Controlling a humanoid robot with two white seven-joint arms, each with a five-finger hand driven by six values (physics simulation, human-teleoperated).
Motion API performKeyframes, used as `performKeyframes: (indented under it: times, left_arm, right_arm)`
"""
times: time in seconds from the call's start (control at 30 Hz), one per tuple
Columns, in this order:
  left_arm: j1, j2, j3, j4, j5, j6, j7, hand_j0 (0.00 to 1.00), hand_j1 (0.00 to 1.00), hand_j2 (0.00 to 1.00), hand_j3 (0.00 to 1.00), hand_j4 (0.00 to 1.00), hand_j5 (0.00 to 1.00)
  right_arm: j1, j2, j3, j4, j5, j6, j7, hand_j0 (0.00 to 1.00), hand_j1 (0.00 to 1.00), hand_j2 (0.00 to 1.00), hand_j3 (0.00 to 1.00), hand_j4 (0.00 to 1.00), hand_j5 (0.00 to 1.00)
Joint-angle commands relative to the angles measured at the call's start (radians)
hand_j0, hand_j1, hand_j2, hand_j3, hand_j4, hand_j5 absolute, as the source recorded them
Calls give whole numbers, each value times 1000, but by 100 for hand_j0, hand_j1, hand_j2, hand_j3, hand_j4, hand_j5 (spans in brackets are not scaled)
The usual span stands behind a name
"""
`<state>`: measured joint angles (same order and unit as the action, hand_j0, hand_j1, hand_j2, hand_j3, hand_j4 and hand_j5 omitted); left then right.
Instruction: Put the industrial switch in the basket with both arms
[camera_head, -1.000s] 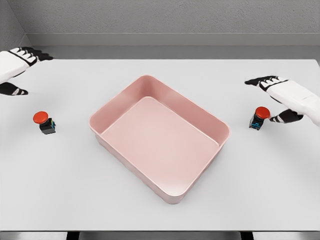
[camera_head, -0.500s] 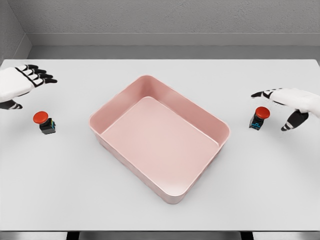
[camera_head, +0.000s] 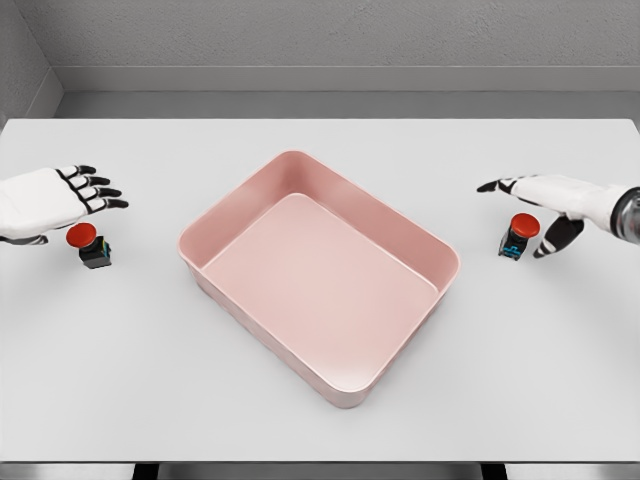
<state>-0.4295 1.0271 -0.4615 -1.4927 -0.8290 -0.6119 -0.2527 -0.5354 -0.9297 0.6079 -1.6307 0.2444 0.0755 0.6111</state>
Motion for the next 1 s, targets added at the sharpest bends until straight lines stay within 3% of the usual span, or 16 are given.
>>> performKeyframes:
  times: [0.0, 0.1, 0.27, 0.47, 0.6, 0.67, 0.77, 0.87, 0.97]
  left_arm:
    - [0, -1, -14, -6, -32, 1, 0, 100, 100, 100, 100, 100, 100]
    - [0, -7, -19, -6, -42, 1, 0, 100, 100, 100, 100, 100, 100]
    - [2, -15, -52, -32, -41, 1, -43, 100, 100, 100, 100, 100, 100]
    - [0, -25, -62, -35, -41, 1, -59, 100, 100, 100, 100, 100, 100]
    - [-2, -24, -59, -34, -38, 1, -95, 100, 100, 100, 100, 100, 100]
    - [-3, -24, -54, -34, -39, 1, -97, 89, 89, 89, 89, 89, 89]
    - [-3, -22, -55, -29, -41, 1, -111, 61, 61, 61, 61, 61, 61]
    - [-5, -24, -57, -21, -44, 1, -114, 56, 56, 56, 56, 56, 56]
    - [-6, -24, -55, -20, -39, 1, -148, 41, 41, 41, 41, 41, 41]
  right_arm:
    - [0, 0, 10, 0, 0, -2, 0, 100, 100, 100, 100, 100, 100]
    - [2, 0, 15, -1, 0, -3, 0, 100, 100, 100, 100, 100, 100]
    - [2, -1, 27, -3, 0, -5, 0, 84, 84, 84, 84, 84, 84]
    - [9, -12, 30, 5, 0, -3, 0, 77, 77, 77, 77, 77, 77]
    - [12, -14, 30, 3, 0, -3, 0, 67, 67, 67, 67, 67, 67]
    - [12, -17, 30, 3, 0, -3, 0, 64, 64, 64, 64, 64, 64]
    - [12, -17, 29, 5, 1, -2, 0, 58, 58, 58, 58, 58, 58]
    - [12, -17, 29, 5, 1, -2, 0, 52, 52, 52, 52, 52, 52]
    - [12, -17, 29, 5, 3, 0, 0, 48, 48, 48, 48, 48, 48]
